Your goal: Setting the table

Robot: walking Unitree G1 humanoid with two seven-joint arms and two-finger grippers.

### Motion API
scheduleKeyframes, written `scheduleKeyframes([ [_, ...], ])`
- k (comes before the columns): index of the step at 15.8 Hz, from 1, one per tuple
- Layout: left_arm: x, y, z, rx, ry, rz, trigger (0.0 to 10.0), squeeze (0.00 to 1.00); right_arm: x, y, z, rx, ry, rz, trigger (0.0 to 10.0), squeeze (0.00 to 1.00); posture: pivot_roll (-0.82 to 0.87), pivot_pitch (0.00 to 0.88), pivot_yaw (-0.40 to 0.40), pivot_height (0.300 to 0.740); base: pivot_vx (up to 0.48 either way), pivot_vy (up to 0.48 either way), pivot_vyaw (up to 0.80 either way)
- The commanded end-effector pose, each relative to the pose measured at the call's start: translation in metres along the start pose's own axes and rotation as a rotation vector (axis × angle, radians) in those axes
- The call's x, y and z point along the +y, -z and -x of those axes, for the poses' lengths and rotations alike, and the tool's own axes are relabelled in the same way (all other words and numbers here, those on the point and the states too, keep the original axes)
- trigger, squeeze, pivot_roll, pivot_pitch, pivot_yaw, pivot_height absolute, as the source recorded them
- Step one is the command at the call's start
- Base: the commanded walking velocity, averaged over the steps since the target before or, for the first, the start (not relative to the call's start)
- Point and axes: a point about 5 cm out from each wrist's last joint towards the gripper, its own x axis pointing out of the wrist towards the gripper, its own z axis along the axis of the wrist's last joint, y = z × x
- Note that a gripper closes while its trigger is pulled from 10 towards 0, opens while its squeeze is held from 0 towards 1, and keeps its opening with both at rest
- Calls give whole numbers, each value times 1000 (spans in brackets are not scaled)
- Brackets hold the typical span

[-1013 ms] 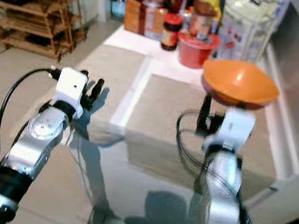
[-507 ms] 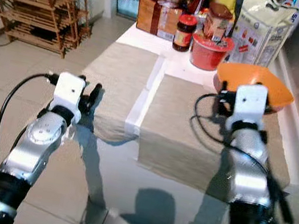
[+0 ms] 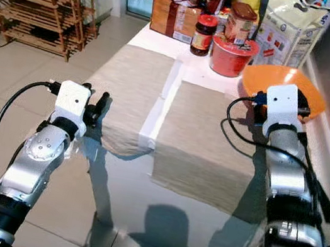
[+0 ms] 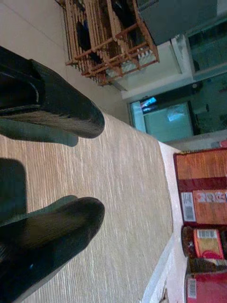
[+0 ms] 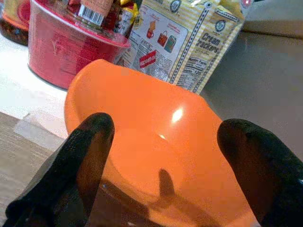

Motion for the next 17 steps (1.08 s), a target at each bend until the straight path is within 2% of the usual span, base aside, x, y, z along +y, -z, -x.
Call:
scheduleKeyframes([
  [1, 2, -3, 1, -3, -13, -7, 10000, 0, 0, 11, 0, 61, -8, 29, 10000, 0, 41, 0, -18, 740, 0, 0, 0],
  [4, 3, -4, 1, -5, -17, -14, 10000, 0, 3, 11, -4, 66, -21, 36, 10000, 0, 45, 0, -19, 740, 0, 0, 0],
  [7, 7, -5, 1, -8, -29, -23, 10000, 0, -4, -3, -8, 5, 17, 19, 10000, 0, 44, 0, -17, 740, 0, 0, 0],
  [10, 6, -7, 0, -15, -25, -22, 10000, 0, -8, -10, -8, -45, 46, 54, 10000, 0, 41, 0, -16, 740, 0, 0, 0],
  [17, 8, -8, 1, -10, -19, -28, 10000, 0, -4, 5, -5, 39, -4, 80, 10000, 0, 44, 0, -15, 740, 0, 0, 0],
])
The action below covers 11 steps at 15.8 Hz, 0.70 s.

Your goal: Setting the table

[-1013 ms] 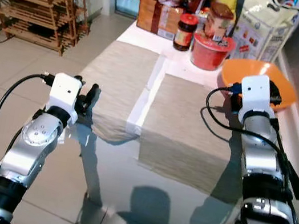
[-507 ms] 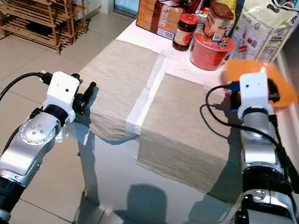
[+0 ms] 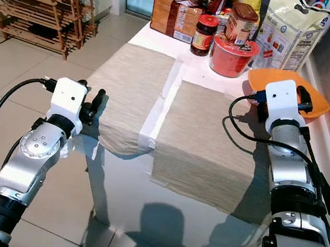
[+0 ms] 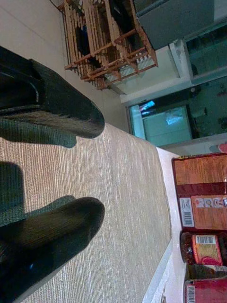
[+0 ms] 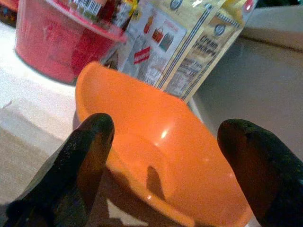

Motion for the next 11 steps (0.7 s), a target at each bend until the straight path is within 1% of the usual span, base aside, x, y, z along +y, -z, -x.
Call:
scheduleKeyframes([
  [1, 2, -3, 0, -4, -4, -6, 10000, 0, 0, 5, 0, 29, -7, 1, 10000, 0, 45, 0, -15, 740, 0, 0, 0],
  [3, 2, -3, 0, -4, -7, -6, 10000, 0, 4, 11, 0, 68, -24, -11, 10000, 0, 47, 0, -18, 740, 0, 0, 0],
  [7, 1, -4, 0, -5, -9, -5, 10000, 0, 9, 18, -2, 117, -40, 5, 10000, 0, 51, 0, -20, 740, 0, 0, 0],
  [9, 2, -4, -1, -6, -10, -4, 10000, 0, 10, 20, -3, 135, -44, 4, 10000, 0, 54, 0, -21, 740, 0, 0, 0],
  [11, 2, -4, -1, -7, -13, -6, 10000, 0, 9, 18, -4, 123, -31, -3, 10000, 0, 56, 0, -22, 740, 0, 0, 0],
])
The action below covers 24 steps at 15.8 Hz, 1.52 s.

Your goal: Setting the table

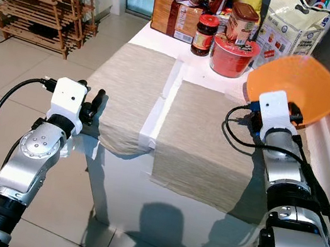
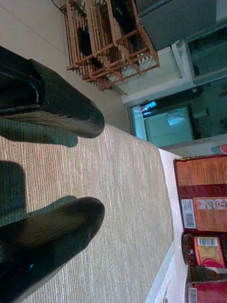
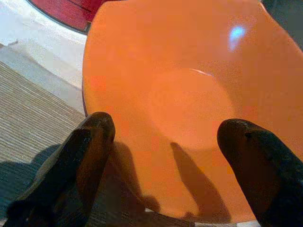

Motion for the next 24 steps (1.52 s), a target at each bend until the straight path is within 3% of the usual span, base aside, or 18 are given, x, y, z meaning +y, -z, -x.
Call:
scheduleKeyframes([
  [1, 3, -4, -1, -12, -14, -7, 10000, 0, -6, -12, -3, -41, 33, -12, 10000, 0, 55, 0, -22, 740, 0, 0, 0],
  [8, 3, -6, -2, -23, -15, -13, 10000, 0, -15, -18, -1, -91, 70, -19, 10000, 0, 47, 0, -19, 740, 0, 0, 0],
  [10, 3, -7, -2, -26, -17, -15, 10000, 0, -21, -21, 1, -129, 108, -72, 10000, 0, 49, 0, -21, 740, 0, 0, 0],
  [14, 3, -7, -2, -29, -13, -18, 10000, 0, -23, -25, 0, -143, 137, -322, 10000, 0, 54, 0, -18, 740, 0, 0, 0],
  [16, 3, -8, -3, -31, -10, -19, 10000, 0, -22, -21, -3, -103, 127, -377, 10000, 0, 56, 0, -16, 740, 0, 0, 0],
  [20, 5, -9, -4, -36, -10, -28, 10000, 0, -13, -4, -8, 88, 125, -693, 10000, 0, 66, 0, -18, 740, 0, 0, 0],
  [22, 5, -10, -3, -36, -10, -30, 10000, 0, -2, 0, -8, 150, 78, -784, 10000, 0, 69, 0, -21, 740, 0, 0, 0],
  [24, 6, -9, -3, -31, -14, -28, 10000, 0, 29, 12, -3, 248, -23, -844, 10000, 0, 69, 0, -23, 740, 0, 0, 0],
])
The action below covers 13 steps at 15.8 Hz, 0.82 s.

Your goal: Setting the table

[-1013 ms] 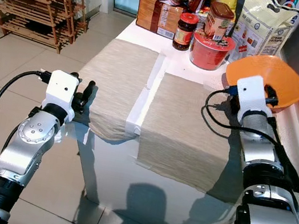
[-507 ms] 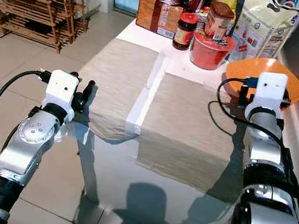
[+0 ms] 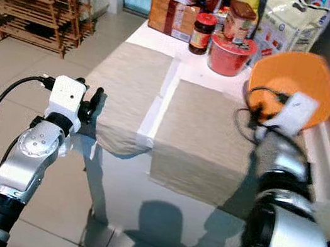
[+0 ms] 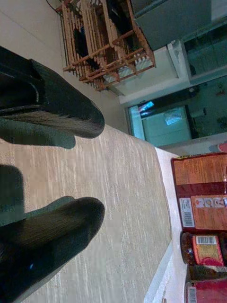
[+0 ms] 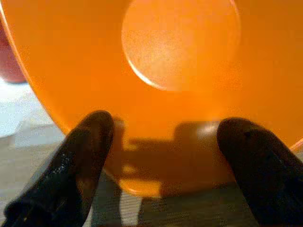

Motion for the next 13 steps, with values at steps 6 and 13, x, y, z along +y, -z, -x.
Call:
scheduleKeyframes([
  [6, 2, -6, -2, -17, -7, -2, 10000, 0, 21, 76, 14, 279, -97, -71, 10000, 0, 64, 0, -26, 740, 0, 0, 0],
  [13, 4, -4, 2, -10, -16, -5, 10000, 0, 55, 123, 51, 361, -249, 6, 10000, 0, 62, 0, -36, 740, 0, 0, 0],
])
